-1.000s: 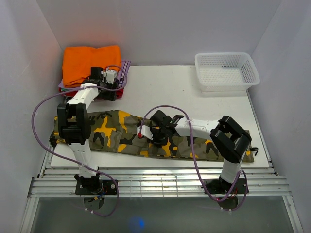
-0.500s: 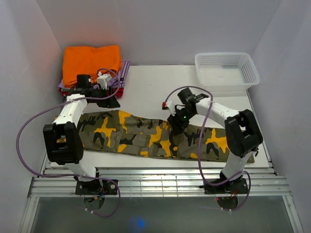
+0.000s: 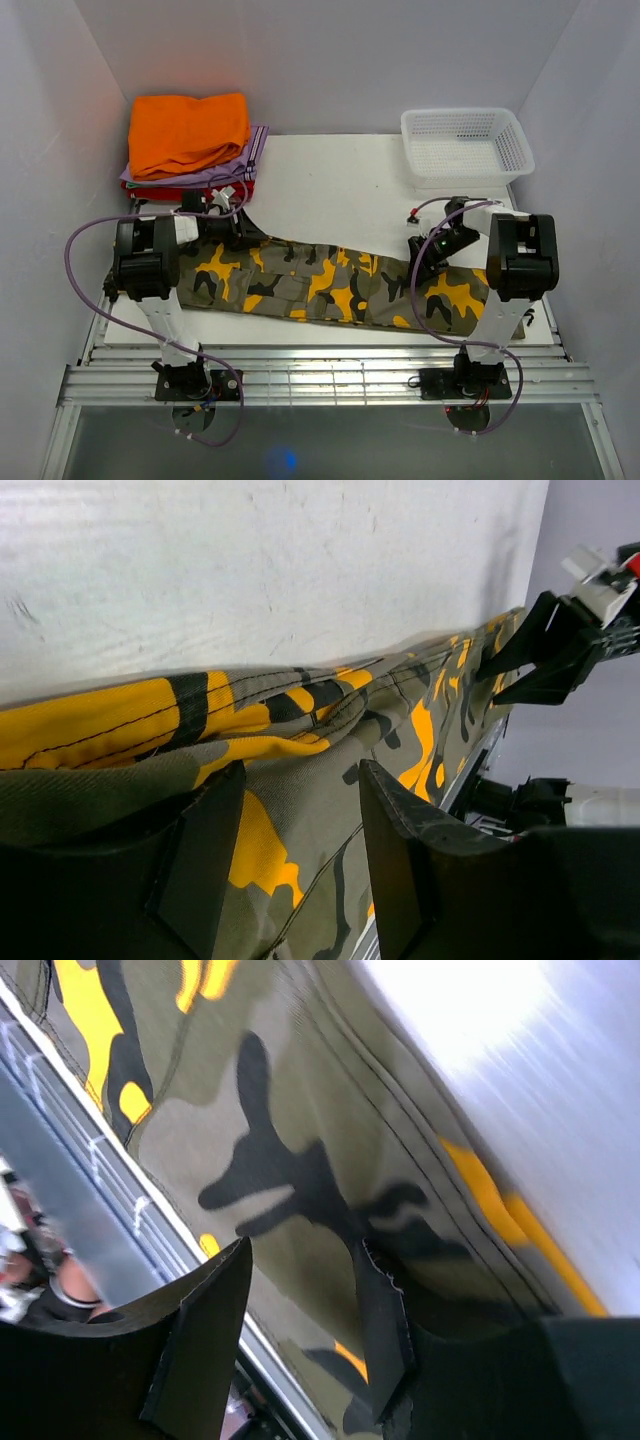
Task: Fold and stack the trousers
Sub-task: Fold the trousers
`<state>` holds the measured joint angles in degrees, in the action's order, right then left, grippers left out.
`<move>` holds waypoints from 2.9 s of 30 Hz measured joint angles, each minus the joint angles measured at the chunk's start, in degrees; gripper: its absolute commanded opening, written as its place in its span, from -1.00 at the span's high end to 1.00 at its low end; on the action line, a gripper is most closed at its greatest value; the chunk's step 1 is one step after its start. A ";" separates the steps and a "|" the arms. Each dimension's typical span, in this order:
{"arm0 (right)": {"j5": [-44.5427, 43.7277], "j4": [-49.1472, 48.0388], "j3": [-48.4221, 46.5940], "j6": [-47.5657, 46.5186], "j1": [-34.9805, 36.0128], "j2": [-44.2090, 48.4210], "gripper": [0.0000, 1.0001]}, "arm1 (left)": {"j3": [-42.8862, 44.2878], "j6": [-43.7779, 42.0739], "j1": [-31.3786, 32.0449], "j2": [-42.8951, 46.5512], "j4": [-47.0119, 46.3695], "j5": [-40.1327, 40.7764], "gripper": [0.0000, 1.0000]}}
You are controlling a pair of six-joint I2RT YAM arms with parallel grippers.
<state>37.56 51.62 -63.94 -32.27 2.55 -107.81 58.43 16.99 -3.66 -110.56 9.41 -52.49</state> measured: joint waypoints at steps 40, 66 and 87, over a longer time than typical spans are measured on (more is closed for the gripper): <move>-27.15 3.56 3.65 -11.02 -46.97 18.14 0.01 | 5.64 -24.74 -8.72 36.79 28.24 25.40 -0.96; -23.34 6.14 4.96 -11.08 -47.17 13.81 0.84 | 5.64 -30.21 -27.78 29.81 36.46 24.24 -0.96; -25.64 6.54 -0.13 -13.31 -47.43 12.39 0.84 | 12.31 -39.89 -52.65 11.76 44.13 9.75 -0.96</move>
<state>11.92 58.15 -64.07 -45.58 -44.88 -95.42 70.74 -22.90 -56.31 -98.80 53.54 -42.74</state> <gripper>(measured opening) 0.088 0.976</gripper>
